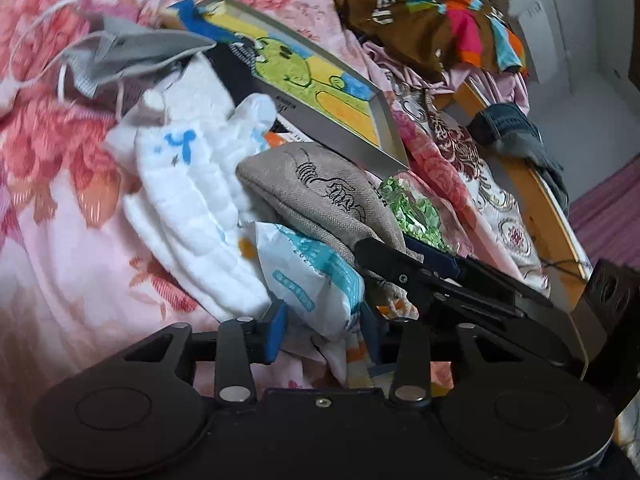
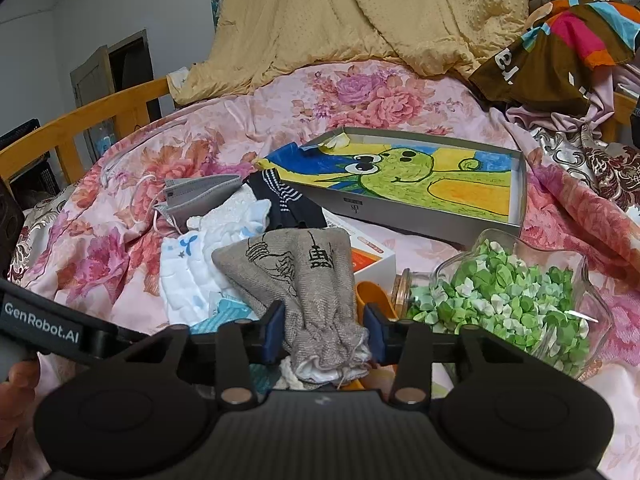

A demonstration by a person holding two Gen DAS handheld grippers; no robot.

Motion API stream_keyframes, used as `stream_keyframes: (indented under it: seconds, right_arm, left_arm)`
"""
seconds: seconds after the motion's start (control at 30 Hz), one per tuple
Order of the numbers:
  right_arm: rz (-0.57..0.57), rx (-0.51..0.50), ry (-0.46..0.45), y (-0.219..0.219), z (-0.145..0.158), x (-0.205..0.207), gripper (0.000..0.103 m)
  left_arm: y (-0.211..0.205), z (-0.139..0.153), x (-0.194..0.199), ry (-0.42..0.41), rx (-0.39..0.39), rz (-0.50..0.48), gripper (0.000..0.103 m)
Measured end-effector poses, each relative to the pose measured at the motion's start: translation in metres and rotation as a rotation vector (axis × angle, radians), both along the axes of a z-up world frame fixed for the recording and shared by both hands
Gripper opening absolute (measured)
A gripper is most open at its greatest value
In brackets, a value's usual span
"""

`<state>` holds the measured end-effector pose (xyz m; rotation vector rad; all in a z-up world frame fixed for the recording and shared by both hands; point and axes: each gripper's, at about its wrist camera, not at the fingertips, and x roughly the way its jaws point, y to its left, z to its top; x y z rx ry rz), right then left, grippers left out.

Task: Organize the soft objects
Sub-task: 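Close the right gripper on the grey pouch while the left closes on the blue packet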

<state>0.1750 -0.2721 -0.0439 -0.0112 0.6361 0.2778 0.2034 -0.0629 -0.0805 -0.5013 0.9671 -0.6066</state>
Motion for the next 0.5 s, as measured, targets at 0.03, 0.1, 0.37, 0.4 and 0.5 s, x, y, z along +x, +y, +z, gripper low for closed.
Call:
stream_keyframes:
  seconds: [0.03, 0.1, 0.37, 0.4, 0.5]
  right_arm:
    - [0.000, -0.001, -0.001, 0.000, 0.000, 0.000, 0.040]
    - [0.004, -0.008, 0.006, 0.001, 0.000, -0.001, 0.038]
    - [-0.018, -0.050, -0.094, 0.002, 0.013, -0.018, 0.033]
    - [-0.027, -0.047, -0.115, 0.001, 0.016, -0.021, 0.033]
    - [-0.049, -0.027, -0.180, -0.004, 0.026, -0.030, 0.033]
  left_arm:
    - [0.000, 0.000, 0.000, 0.006, -0.005, 0.005, 0.035]
    - [-0.001, 0.001, -0.001, 0.014, 0.003, 0.013, 0.029]
    - [0.004, 0.025, -0.015, -0.051, 0.059, 0.051, 0.015]
    - [0.006, 0.030, -0.018, -0.069, 0.061, 0.054, 0.015]
    - [0.015, 0.047, -0.025, -0.125, 0.068, 0.062, 0.014]
